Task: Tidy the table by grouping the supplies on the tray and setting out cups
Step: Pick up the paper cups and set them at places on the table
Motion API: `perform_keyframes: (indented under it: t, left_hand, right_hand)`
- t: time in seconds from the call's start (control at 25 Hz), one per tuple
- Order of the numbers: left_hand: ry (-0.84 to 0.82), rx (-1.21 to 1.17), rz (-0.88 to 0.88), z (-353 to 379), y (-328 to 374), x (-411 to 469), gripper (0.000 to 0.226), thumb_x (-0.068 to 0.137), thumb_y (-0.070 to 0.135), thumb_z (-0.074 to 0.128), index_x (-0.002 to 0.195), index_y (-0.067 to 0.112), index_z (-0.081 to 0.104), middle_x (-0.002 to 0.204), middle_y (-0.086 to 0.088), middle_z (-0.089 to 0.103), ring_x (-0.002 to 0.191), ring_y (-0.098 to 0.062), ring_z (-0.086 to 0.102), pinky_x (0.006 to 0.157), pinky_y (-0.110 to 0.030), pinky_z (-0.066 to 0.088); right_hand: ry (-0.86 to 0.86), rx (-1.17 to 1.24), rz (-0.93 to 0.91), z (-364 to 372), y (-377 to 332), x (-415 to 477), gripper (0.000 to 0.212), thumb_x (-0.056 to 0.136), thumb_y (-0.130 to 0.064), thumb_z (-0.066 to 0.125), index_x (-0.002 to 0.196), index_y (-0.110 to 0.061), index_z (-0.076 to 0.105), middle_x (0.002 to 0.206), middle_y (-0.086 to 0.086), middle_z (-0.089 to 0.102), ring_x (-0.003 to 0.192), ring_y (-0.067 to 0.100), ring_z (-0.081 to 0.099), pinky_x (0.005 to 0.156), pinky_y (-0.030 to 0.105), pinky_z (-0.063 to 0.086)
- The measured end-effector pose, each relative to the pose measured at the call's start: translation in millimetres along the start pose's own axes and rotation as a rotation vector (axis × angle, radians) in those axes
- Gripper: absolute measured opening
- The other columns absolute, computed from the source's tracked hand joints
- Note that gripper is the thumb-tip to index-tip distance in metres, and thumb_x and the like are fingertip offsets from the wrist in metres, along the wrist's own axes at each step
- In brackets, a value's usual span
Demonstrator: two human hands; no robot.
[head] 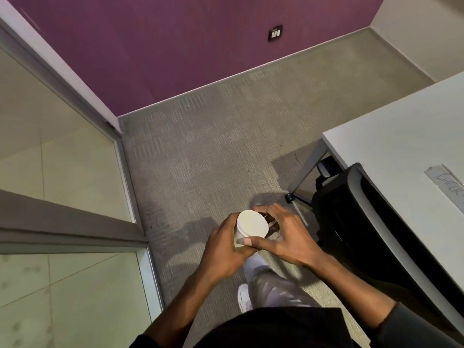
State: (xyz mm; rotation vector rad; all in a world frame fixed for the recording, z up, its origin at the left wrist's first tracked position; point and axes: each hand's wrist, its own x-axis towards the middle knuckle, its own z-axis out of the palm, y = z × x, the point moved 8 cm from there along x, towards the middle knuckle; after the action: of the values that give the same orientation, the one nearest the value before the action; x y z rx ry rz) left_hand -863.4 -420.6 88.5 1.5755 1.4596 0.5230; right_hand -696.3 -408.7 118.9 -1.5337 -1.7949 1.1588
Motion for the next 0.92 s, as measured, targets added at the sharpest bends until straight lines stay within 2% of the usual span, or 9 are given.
perform_keyframes:
  t: [0.12,0.28,0.44,0.68,0.92]
  left_hand:
    - [-0.015,0.026,0.008,-17.4,-0.1,53.8,0.07,0.073,0.036,0.09,0.135,0.034,0.056,0.121,0.016,0.07,0.111,-0.004,0.067,0.09,-0.034,0.06]
    - [0.006,-0.013,-0.047,-48.3,7.1,127.5,0.072,0.071,0.028,0.096,0.133,0.03,0.06,0.117,0.017,0.072,0.108,0.002,0.068,0.084,-0.021,0.058]
    - [-0.005,0.009,-0.007,-71.1,33.8,209.8,0.073,0.068,0.024,0.098,0.131,0.031,0.061,0.116,0.018,0.073,0.108,0.0,0.069,0.085,-0.022,0.059]
    - [-0.072,0.049,0.063,-79.5,72.0,319.9,0.07,0.071,0.022,0.096,0.132,0.031,0.063,0.116,0.017,0.074,0.107,0.001,0.069,0.084,-0.018,0.056]
    - [-0.223,0.093,0.157,-80.2,100.7,440.2,0.07,0.07,0.032,0.096,0.131,0.035,0.062,0.115,0.021,0.072,0.108,0.007,0.066,0.082,-0.01,0.053]
  right_hand:
    - [-0.04,-0.017,-0.005,-10.4,4.9,60.2,0.096,0.066,-0.078,0.079,0.143,-0.026,0.055,0.127,-0.012,0.061,0.11,0.001,0.063,0.09,0.025,0.056]
    - [-0.059,-0.022,-0.057,-30.1,-2.3,142.7,0.076,0.069,-0.065,0.087,0.131,-0.027,0.063,0.119,-0.011,0.064,0.102,0.0,0.064,0.087,0.025,0.055]
    - [-0.018,-0.057,-0.086,-70.1,-5.1,216.6,0.072,0.07,-0.065,0.085,0.128,-0.028,0.064,0.117,-0.011,0.065,0.1,0.003,0.064,0.087,0.029,0.055]
    - [0.089,-0.046,-0.015,-129.3,12.2,296.7,0.074,0.068,-0.068,0.083,0.127,-0.028,0.064,0.116,-0.011,0.065,0.099,0.006,0.066,0.085,0.034,0.058]
    - [0.203,-0.053,0.1,-183.9,38.4,374.0,0.077,0.066,-0.072,0.08,0.125,-0.025,0.064,0.117,-0.01,0.066,0.1,0.008,0.066,0.085,0.036,0.058]
